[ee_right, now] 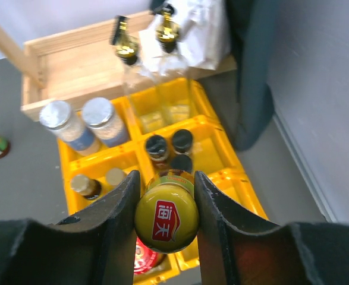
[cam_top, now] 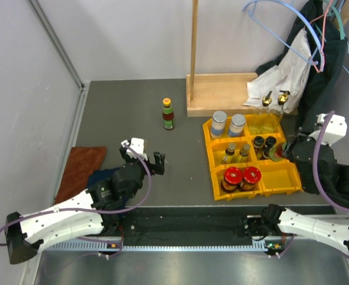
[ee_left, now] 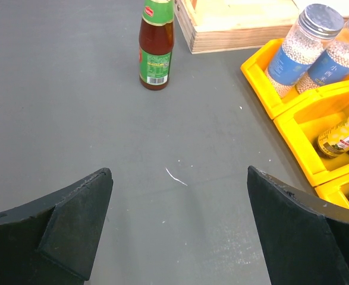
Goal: Organize the condiment bottles
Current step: Place the bottle in the storage box.
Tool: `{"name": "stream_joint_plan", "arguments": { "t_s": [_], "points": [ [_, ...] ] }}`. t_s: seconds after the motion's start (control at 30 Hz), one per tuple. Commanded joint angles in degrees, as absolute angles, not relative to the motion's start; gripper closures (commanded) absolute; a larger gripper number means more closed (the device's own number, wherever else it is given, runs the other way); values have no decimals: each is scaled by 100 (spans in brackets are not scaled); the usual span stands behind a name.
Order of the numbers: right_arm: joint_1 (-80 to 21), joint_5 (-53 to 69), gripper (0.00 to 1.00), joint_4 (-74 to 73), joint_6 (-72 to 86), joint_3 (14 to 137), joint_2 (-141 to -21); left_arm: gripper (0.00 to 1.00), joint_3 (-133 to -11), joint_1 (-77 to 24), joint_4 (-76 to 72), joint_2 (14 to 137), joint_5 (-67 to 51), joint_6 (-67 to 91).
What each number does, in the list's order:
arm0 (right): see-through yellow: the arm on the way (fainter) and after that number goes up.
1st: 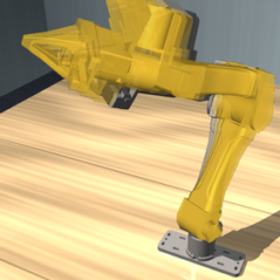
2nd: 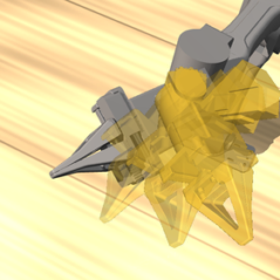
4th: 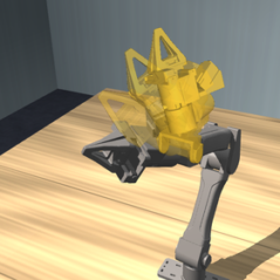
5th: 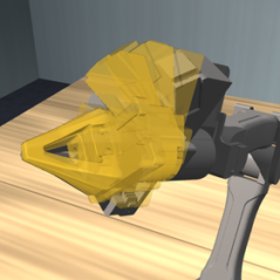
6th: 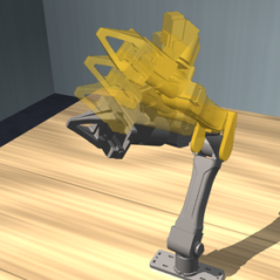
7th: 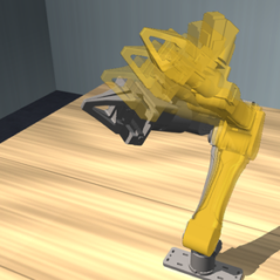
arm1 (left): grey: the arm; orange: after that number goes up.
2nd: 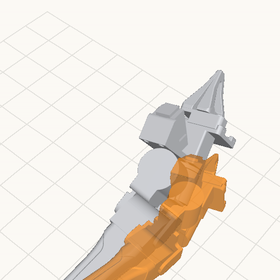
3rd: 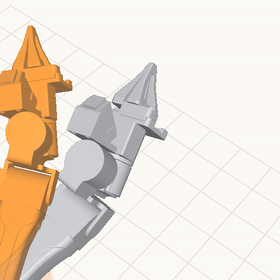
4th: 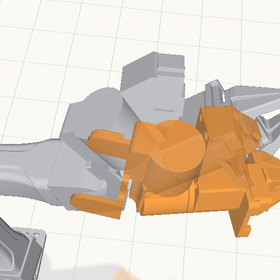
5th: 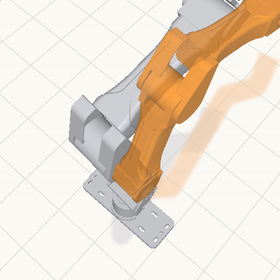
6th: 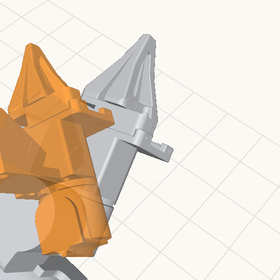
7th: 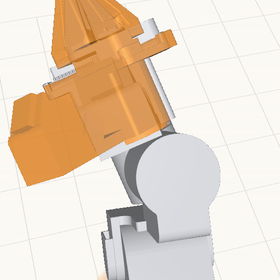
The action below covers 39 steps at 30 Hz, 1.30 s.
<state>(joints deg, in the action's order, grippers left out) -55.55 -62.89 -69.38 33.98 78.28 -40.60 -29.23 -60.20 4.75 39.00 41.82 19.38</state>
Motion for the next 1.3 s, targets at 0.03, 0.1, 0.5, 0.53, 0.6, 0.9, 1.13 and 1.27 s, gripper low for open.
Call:
{"name": "stream_joint_plan", "arguments": {
  "t_s": [0.03,0.1,0.5,0.53,0.6,0.9,1.13,1.27],
  "points": [
    [-5511,-6996,100,-7883,4710,7990,-4025,1,-3199,-6021,44,4121,4113,1828],
    [-5485,-6961,100,-7945,4938,7735,-4008,1,-3234,-6021,44,4192,4096,1837],
    [-4659,-6337,100,-7164,5054,6285,-3771,1,-3252,-6021,62,4254,4113,1819],
    [-4623,-6320,100,-7111,5045,6232,-3753,1,-3261,-6021,88,4254,4122,1828],
    [-4527,-6258,100,-6997,5045,6056,-3744,1,-3261,-6021,97,4228,4131,1828],
    [-3886,-5600,100,-6039,5010,4993,-3665,1,-3269,-6029,158,4210,4166,1863],
    [-2884,-4703,100,-5222,4650,4333,-3674,1,-3270,-6021,246,4140,4236,1863],
    [-2742,-4553,100,-5098,4588,4201,-3656,1,-3252,-6021,290,4087,4263,1872]
  ]
}}
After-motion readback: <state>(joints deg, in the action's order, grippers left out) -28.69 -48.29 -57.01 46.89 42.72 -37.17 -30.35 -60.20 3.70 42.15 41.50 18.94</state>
